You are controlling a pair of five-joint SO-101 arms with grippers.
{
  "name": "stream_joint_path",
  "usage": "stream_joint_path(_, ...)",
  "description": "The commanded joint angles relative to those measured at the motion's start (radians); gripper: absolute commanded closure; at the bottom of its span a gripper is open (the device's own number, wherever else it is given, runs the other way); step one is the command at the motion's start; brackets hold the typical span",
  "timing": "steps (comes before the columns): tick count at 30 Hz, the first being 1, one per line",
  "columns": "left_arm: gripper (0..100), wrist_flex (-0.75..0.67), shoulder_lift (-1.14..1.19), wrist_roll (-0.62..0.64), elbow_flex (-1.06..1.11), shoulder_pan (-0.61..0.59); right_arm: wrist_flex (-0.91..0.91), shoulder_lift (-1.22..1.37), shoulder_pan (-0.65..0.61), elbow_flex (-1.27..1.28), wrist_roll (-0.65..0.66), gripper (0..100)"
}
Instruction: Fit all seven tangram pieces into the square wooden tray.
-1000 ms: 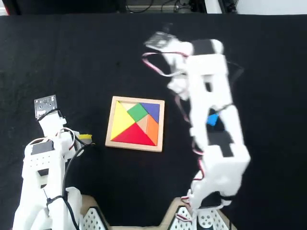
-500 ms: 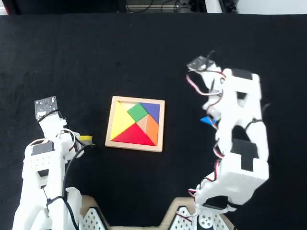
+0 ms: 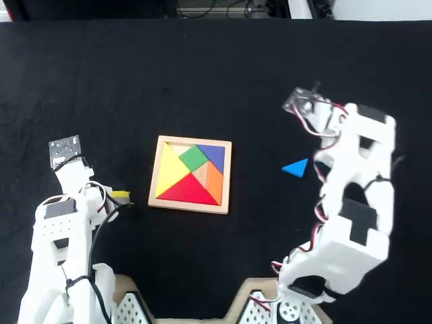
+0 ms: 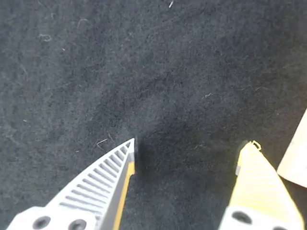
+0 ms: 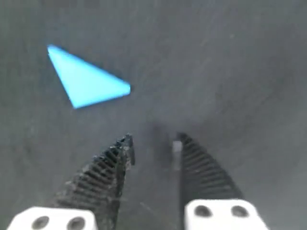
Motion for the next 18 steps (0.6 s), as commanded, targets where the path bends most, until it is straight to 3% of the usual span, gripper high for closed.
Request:
stream_joint_path(1,67,-0.005,-0.009,-0.012,-0.005,0.004,-0.057,-0.047,0.078,0.093,0.097,97.8)
stream_joint_path(8,67,-0.005,-0.009,-0.012,-0.007,0.004,-0.338,-0.056,0.029,0.325,0.11,98.6)
stream_joint_path(18,67,-0.005,-0.009,-0.012,-0.005,0.004,-0.267,-0.058,-0.101,0.348,0.109,98.6)
